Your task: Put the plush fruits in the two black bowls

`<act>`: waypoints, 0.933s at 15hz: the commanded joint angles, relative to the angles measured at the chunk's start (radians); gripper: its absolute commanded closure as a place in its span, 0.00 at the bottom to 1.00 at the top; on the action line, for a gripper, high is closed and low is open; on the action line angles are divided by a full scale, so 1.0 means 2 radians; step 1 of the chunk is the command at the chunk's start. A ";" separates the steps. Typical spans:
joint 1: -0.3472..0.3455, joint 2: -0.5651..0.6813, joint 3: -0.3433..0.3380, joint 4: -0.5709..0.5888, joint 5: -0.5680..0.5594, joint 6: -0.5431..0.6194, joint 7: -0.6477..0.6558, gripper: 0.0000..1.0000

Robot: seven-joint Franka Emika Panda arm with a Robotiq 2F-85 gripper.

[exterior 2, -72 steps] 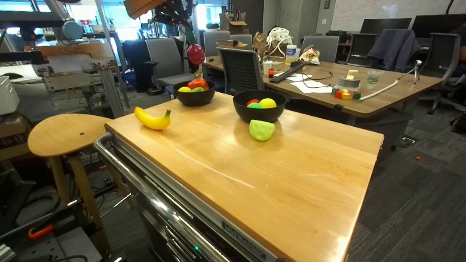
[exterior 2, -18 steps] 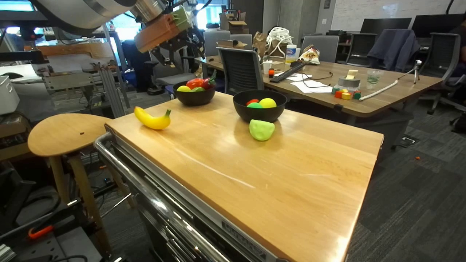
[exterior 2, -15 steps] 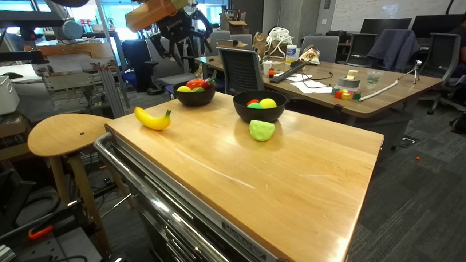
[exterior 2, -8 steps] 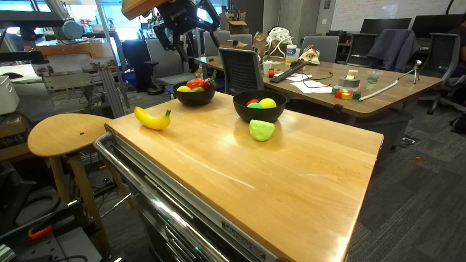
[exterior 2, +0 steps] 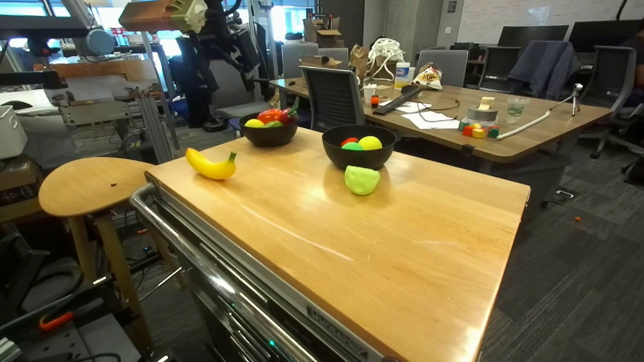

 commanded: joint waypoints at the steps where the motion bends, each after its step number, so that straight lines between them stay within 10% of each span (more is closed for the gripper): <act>1: -0.002 0.000 0.003 0.001 0.000 -0.001 0.000 0.00; 14: -0.006 0.030 0.015 -0.054 0.091 -0.022 0.156 0.00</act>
